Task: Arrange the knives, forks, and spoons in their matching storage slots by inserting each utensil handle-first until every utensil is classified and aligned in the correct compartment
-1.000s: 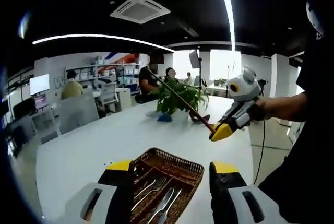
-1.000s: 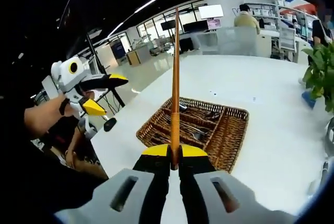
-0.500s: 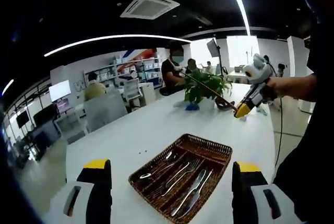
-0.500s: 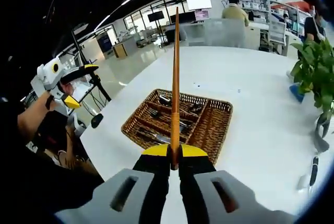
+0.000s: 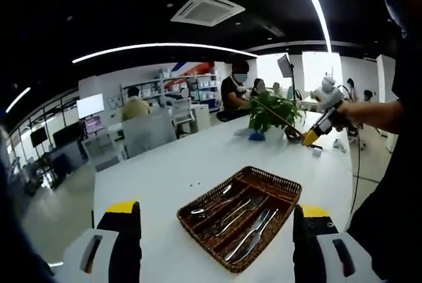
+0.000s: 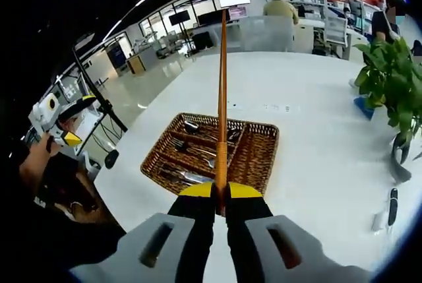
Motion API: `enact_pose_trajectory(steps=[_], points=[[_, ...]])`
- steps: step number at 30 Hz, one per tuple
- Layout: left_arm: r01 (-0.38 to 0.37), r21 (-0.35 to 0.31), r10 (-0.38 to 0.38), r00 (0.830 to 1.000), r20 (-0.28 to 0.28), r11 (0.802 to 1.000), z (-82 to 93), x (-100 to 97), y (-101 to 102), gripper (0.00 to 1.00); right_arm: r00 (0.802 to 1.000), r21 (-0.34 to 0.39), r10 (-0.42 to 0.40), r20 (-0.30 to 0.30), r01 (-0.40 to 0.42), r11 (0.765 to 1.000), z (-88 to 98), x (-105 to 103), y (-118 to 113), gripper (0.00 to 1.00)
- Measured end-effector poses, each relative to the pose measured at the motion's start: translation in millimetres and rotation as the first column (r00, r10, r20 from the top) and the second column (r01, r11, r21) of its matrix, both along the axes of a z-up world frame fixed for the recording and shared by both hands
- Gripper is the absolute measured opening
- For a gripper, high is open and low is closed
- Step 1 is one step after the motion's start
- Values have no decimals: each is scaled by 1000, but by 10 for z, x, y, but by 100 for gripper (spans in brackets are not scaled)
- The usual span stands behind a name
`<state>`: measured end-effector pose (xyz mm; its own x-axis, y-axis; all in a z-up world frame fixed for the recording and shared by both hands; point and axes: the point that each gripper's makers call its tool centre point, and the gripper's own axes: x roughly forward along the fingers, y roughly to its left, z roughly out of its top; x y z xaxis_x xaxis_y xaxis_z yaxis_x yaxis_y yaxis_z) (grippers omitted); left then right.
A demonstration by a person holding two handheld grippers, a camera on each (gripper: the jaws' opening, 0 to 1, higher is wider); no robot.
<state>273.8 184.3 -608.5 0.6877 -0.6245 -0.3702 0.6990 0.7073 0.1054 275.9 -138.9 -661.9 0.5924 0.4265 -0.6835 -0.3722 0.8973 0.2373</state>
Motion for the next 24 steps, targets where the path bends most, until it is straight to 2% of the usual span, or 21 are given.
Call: enact_pose_trajectory(steps=[11, 24], points=[[-19, -3, 19, 1000, 5, 1000, -37, -18, 115, 100, 999, -23, -31, -14, 31, 999, 1, 176, -14, 3], [-49, -10, 49, 999, -6, 999, -111, -43, 237, 100, 994, -58, -74, -83, 69, 996, -292, 228, -38, 3]])
